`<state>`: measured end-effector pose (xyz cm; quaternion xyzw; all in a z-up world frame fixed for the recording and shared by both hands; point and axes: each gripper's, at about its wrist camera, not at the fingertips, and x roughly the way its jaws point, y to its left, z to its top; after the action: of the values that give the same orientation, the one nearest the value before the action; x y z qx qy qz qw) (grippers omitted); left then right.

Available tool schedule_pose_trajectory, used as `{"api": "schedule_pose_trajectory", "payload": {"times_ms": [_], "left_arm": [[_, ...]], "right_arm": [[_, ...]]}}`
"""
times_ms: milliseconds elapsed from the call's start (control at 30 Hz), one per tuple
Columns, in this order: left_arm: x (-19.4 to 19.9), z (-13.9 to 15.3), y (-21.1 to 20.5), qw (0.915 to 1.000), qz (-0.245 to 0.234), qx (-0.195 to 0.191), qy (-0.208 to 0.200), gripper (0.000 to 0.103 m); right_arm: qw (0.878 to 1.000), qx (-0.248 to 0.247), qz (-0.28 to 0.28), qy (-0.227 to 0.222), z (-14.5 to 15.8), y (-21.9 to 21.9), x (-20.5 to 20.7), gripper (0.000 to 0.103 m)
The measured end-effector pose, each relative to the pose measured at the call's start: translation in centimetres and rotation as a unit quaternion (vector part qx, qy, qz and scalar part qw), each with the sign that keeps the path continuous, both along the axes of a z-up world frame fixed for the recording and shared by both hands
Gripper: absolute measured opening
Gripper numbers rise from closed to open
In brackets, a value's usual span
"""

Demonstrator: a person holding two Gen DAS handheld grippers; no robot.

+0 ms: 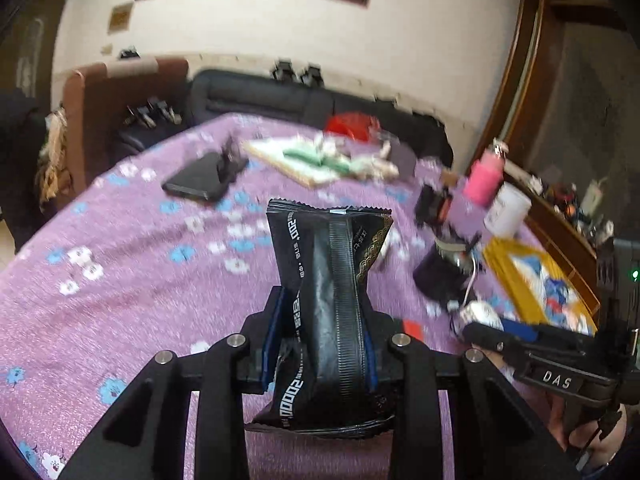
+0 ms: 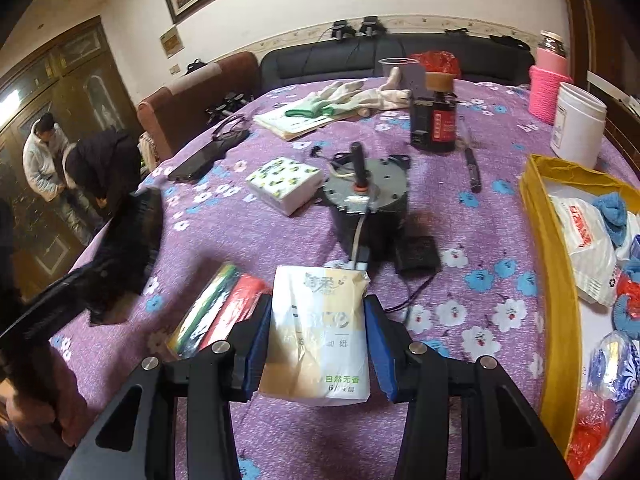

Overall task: Organize soft objects
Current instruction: 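Hold black snack bag with left tool while right tool holds tissue pack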

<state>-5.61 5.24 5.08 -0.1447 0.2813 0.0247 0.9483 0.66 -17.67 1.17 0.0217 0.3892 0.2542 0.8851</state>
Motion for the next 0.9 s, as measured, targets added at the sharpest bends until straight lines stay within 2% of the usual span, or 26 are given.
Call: {"api": "schedule_pose_trajectory", "payload": {"times_ms": [167, 433, 667, 900], "left_arm": [[-0.9, 1.0, -0.1, 0.9983, 0.026, 0.021, -0.048, 0.032], [-1.2, 1.7, -1.4, 0.9915, 0.064, 0.091, -0.067, 0.032], [0.7, 0.8, -1.7, 0.9911, 0.069, 0.112, -0.017, 0.032], [1.2, 0.4, -2.3, 0.9897, 0.066, 0.127, -0.001, 0.032]], "right_arm": [[1.0, -0.007, 0.005, -0.007, 0.0, 0.4, -0.3, 0.049], [0.999, -0.011, 0.025, -0.021, 0.0, 1.4, -0.8, 0.049], [0.999, -0.014, 0.031, -0.019, -0.3, 1.8, -1.0, 0.049], [0.999, -0.014, 0.023, -0.019, -0.3, 1.6, -0.9, 0.049]]}}
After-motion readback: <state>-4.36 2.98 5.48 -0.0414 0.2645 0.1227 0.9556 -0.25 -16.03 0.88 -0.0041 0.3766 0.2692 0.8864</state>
